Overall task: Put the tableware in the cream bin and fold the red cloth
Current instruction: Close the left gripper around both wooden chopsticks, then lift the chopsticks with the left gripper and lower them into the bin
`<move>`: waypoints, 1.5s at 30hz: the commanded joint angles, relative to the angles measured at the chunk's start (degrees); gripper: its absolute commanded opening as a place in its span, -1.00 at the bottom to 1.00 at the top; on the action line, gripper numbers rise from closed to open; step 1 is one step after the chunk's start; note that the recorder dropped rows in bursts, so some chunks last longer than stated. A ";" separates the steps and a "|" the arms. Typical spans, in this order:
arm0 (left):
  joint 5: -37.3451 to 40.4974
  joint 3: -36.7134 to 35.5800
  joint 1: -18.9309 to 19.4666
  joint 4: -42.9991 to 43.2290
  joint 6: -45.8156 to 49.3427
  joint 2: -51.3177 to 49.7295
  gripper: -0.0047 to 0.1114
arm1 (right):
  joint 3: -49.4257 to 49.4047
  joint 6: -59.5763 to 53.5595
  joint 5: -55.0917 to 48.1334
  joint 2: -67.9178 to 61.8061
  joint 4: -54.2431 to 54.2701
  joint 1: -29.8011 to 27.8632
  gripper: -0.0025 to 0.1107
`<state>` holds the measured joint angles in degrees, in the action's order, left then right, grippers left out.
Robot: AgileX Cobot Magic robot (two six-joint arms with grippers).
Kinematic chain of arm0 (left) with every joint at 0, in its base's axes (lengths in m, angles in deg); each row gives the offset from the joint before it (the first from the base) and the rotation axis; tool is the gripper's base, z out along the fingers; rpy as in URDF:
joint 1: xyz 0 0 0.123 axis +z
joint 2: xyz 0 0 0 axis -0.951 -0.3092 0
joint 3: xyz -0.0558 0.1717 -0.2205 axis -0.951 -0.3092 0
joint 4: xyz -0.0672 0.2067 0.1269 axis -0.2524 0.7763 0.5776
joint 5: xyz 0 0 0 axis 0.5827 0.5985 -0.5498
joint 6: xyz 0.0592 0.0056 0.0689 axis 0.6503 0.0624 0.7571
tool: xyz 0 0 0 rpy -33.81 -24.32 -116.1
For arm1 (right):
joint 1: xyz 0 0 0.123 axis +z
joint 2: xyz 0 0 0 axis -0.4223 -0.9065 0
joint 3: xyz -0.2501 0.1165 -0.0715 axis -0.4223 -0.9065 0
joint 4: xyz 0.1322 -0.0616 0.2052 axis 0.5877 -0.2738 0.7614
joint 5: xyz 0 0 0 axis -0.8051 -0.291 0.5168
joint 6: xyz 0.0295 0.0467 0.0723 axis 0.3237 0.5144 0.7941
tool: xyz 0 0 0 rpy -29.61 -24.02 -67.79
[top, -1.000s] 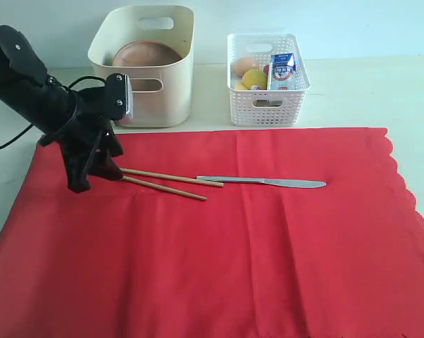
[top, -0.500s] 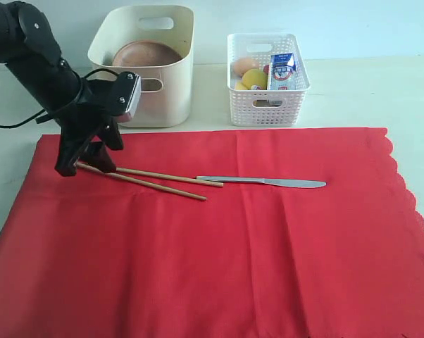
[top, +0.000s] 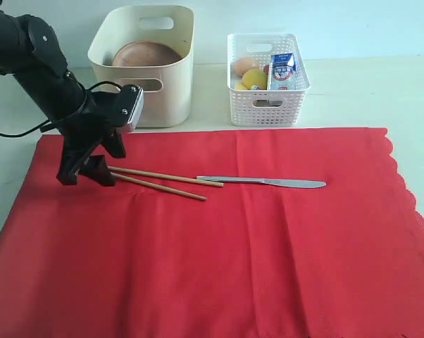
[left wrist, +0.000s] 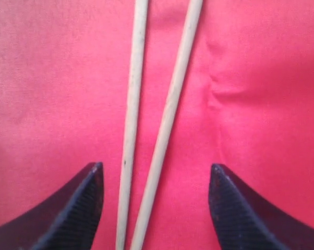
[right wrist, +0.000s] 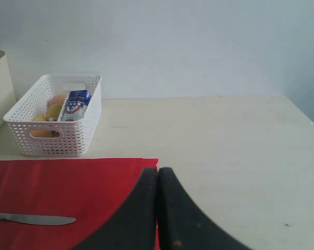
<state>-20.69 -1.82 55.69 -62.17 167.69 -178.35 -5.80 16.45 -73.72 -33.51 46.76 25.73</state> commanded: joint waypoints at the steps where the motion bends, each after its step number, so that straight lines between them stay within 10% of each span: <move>1: -0.34 0.28 -0.44 0.13 0.20 -1.02 0.08 | -0.03 -0.09 0.95 -0.14 0.06 -0.27 -0.96; 21: -3.07 0.28 -0.44 3.60 -2.64 -3.62 -0.15 | -0.03 -0.09 0.95 -0.14 0.06 -0.27 -0.96; 28: 0.33 0.28 -0.44 5.70 -8.08 -3.35 -0.81 | -0.03 -0.09 0.95 -0.14 0.06 -0.27 -0.96; 45: 6.69 0.28 -0.44 5.70 -15.59 6.08 -0.81 | -0.03 -0.09 0.95 -0.14 0.06 -0.27 -0.96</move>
<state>-14.77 -1.48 55.34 -56.39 154.58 -174.42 -5.80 16.45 -73.72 -33.51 46.76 25.73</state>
